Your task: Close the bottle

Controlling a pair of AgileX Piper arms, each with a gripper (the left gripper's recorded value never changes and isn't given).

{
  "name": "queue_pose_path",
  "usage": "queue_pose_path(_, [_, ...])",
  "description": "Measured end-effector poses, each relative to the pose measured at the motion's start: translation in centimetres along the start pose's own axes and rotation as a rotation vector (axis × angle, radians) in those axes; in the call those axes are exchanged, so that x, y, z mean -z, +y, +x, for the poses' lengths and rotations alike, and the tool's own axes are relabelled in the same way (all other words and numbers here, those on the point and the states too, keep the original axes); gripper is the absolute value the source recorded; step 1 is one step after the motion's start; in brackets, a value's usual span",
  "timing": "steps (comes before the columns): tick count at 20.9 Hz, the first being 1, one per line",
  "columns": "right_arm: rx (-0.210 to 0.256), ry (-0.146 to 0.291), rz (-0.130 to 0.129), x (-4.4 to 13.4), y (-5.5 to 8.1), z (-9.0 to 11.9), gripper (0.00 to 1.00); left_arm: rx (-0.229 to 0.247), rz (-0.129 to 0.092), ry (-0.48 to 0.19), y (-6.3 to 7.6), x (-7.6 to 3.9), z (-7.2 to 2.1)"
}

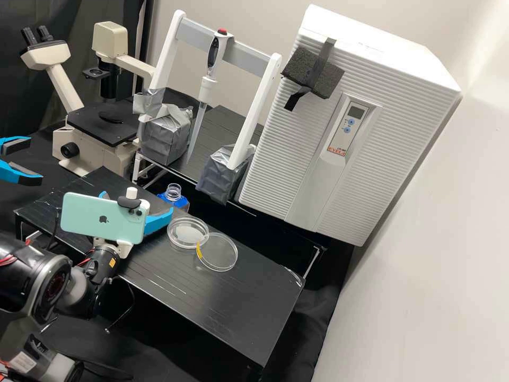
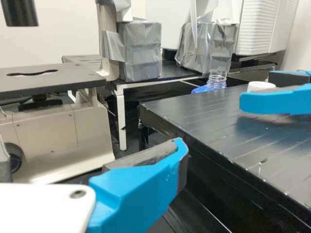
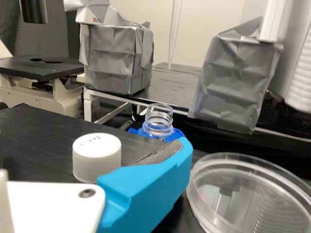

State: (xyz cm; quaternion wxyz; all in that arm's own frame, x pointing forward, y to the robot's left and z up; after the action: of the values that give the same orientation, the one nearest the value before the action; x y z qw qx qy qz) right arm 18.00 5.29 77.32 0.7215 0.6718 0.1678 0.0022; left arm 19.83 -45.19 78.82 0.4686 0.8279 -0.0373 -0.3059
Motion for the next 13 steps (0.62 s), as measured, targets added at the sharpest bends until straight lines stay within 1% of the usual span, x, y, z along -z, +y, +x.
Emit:
queue_pose_path(4, [-0.002, 0.004, -0.001, 0.05, -0.06, -0.45, 1.00, -0.010, 0.012, -0.002, 0.40, 0.20, 0.23])
queue_pose_path(8, [0.009, 0.000, 0.000, -0.03, -0.34, -0.83, 1.00, -0.013, 0.017, -0.004, 0.54, 0.22, 0.32])
queue_pose_path(13, [0.021, 0.012, 0.000, 0.18, -0.57, -0.84, 1.00, -0.012, 0.016, -0.011, 0.52, 0.09, 0.40])
